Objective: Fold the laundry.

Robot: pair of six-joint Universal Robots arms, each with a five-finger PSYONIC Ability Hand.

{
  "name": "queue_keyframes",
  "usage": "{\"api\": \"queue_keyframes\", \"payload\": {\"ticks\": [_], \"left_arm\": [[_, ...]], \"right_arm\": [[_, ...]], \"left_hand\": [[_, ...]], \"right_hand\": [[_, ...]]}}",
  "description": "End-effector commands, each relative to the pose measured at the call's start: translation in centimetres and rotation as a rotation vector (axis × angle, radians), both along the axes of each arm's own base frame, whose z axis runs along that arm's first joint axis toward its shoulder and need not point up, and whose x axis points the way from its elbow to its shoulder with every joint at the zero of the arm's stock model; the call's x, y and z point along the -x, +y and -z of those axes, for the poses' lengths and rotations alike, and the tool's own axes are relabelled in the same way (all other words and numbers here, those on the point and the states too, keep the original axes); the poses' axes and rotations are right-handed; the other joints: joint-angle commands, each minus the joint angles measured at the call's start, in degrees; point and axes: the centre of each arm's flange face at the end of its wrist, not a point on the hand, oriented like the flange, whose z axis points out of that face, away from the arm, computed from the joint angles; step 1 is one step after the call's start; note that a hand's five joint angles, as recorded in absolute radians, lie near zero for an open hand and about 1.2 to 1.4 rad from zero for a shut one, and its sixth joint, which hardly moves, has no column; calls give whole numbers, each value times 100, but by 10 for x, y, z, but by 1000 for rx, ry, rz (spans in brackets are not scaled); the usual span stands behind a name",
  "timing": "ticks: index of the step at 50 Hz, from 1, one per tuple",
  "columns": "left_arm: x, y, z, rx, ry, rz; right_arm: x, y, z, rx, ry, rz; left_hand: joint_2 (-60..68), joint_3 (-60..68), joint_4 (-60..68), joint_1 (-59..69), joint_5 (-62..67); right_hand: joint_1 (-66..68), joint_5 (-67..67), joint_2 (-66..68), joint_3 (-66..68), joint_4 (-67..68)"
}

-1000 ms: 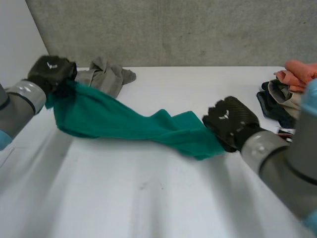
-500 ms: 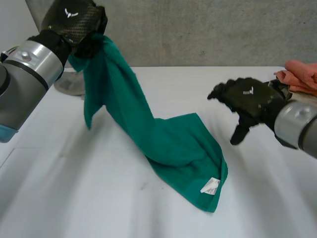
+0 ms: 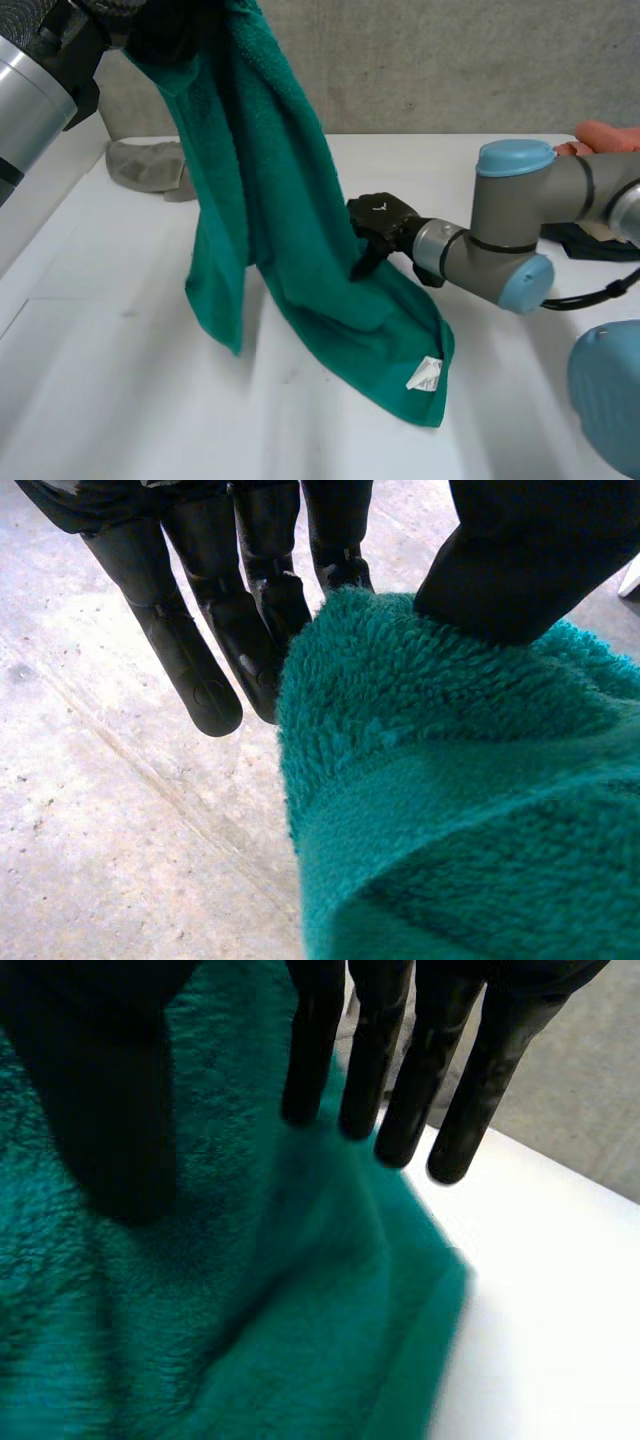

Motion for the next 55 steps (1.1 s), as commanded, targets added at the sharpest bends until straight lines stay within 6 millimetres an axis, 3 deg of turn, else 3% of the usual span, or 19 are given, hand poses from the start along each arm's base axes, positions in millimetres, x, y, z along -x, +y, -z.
{"api": "queue_keyframes", "payload": {"ticks": [1,4,5,8,9,13,16,20,22,23,24,26,27,31,44,48,51,52,55], "left_arm": [[-2,-12,-2,8,7,-32],[-3,-35,-1,13,12,-70],[-5,-44,0,13,16,-90],[-22,-80,-2,31,49,-207],[-26,-87,-5,42,61,-234],[-35,-109,-17,104,131,-321],[-36,-119,-23,164,184,-353],[-28,-116,-14,146,177,-328],[-21,-111,-2,118,154,-295],[-19,-109,1,109,146,-282],[-18,-108,4,103,140,-274],[-13,-103,11,86,117,-239],[-11,-101,14,80,107,-226],[1,-75,9,90,89,-143],[0,-7,-9,108,40,-3],[-3,2,-8,111,36,5],[-4,5,-9,115,39,4],[-4,5,-9,114,38,5],[-5,5,-8,111,37,4]], "right_arm": [[2,-45,-42,238,-81,266],[14,-58,-87,394,-141,375],[21,-62,-115,495,-186,408],[37,-64,-155,619,-248,458],[51,-64,-180,690,-288,488],[73,-51,-224,820,-352,533],[87,-41,-242,862,-364,546],[90,-30,-228,787,-311,510],[85,-25,-205,696,-267,437],[81,-24,-189,639,-238,389],[78,-23,-178,600,-220,364],[75,-25,-154,518,-183,331],[72,-26,-132,438,-149,295],[62,-27,-93,281,-108,216],[29,-44,-46,12,-272,35],[-3,-20,-30,-63,-291,-87],[-30,15,-11,-132,-276,-213],[-45,36,-4,-159,-269,-281],[-63,59,8,-184,-260,-343]], "left_hand": [[1143,1175,1126,1474,1541],[1143,1175,1126,1474,1541],[1143,1175,1126,1474,1541],[1143,1175,1126,1474,1541],[1143,1175,1126,1474,1541],[1143,1175,1126,1474,1541],[1143,1175,1126,1474,1541],[1143,1175,1126,1474,1541],[1143,1175,1126,1474,1541],[1143,1175,1126,1474,1541],[1143,1175,1126,1474,1541],[1143,1175,1126,1474,1541],[1143,1175,1126,1474,1541],[1143,1175,1126,1474,1541],[1143,1175,1126,1474,1541],[1143,1175,1126,1474,1541],[1143,1175,1126,1474,1541],[1143,1175,1126,1474,1541],[1143,1175,1126,1474,1541]], "right_hand": [[4953,4681,4661,4689,4668],[4953,4681,4661,4689,4668],[4953,4681,4661,4689,4668],[4953,4681,4661,4689,4668],[4953,4681,4661,4689,4668],[4953,4681,4661,4689,4668],[4953,4681,4661,4689,4668],[4953,4681,4661,4689,4668],[4726,4454,4434,4462,4441],[1993,1721,1701,1728,1708],[267,-5,-25,2,-18],[-2047,-2319,-2339,-2311,-2332],[-2047,-2319,-2339,-2311,-2332],[-2047,-2319,-2339,-2311,-2332],[-2047,-2319,-2339,-2311,-2332],[-2047,-2319,-2339,-2311,-2332],[-2047,-2319,-2339,-2311,-2332],[-2047,-2319,-2339,-2311,-2332],[-1908,-2180,-2200,-2172,-2193]]}}
